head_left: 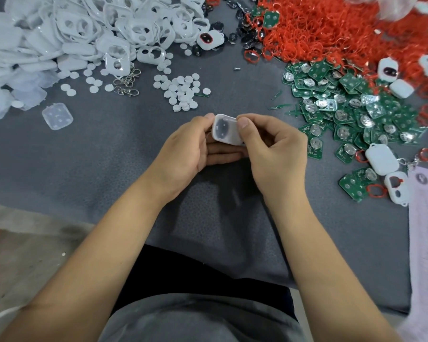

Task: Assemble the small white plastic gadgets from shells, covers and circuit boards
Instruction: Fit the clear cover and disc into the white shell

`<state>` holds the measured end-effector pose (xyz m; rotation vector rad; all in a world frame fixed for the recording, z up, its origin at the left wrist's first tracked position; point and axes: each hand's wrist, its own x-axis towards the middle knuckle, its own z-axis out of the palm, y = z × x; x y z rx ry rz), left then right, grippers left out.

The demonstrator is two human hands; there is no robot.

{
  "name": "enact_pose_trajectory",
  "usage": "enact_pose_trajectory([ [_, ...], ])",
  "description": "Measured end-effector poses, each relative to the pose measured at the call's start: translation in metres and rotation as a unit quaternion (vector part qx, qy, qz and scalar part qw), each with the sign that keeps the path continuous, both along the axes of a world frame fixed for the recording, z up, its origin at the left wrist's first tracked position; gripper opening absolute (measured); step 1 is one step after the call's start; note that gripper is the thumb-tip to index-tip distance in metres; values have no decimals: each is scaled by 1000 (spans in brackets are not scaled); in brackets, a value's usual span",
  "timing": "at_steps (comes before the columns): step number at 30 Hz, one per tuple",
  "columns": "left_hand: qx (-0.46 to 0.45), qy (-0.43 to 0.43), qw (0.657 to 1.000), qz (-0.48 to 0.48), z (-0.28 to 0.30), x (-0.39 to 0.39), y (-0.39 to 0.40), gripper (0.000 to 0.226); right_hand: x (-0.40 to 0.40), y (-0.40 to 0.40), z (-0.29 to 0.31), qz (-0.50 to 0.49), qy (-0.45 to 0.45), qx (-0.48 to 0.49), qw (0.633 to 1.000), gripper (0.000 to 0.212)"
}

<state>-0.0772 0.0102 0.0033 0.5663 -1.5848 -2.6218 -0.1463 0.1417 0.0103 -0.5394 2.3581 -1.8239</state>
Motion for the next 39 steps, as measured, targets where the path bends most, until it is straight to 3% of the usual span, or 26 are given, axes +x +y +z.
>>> enact_pose_trajectory([
  [32,-41,-11,999,9,2,0,3,51,5,-4,1,-16,43,1,999,6],
  [39,-111,18,993,39,-4,4,4,34,7,-3,4,-4,48,-21,999,3],
])
